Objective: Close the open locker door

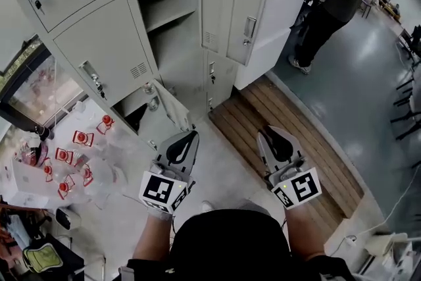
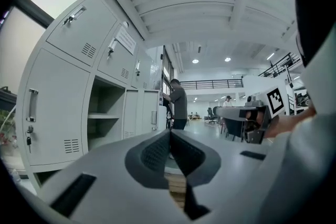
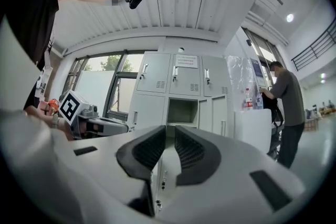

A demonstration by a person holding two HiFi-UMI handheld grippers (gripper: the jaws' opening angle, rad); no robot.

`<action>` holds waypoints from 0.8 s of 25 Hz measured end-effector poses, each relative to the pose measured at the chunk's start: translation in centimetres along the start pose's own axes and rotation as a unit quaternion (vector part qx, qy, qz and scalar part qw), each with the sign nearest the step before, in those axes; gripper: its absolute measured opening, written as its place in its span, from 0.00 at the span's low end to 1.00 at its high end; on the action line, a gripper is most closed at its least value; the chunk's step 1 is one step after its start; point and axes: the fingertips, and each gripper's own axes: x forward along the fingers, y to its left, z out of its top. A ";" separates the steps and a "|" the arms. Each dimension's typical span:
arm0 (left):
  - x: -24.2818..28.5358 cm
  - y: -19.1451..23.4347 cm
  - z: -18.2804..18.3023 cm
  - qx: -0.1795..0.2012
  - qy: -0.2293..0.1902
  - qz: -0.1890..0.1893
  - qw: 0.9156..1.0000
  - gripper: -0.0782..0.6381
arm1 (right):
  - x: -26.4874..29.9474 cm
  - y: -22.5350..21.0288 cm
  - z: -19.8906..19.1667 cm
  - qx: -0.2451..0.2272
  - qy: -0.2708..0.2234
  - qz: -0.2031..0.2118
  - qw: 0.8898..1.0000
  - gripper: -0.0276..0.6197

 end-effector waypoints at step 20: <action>12.7 6.5 -0.9 0.002 0.028 0.029 0.999 0.14 | 10.4 -11.3 -4.5 0.048 0.004 0.021 0.999 0.15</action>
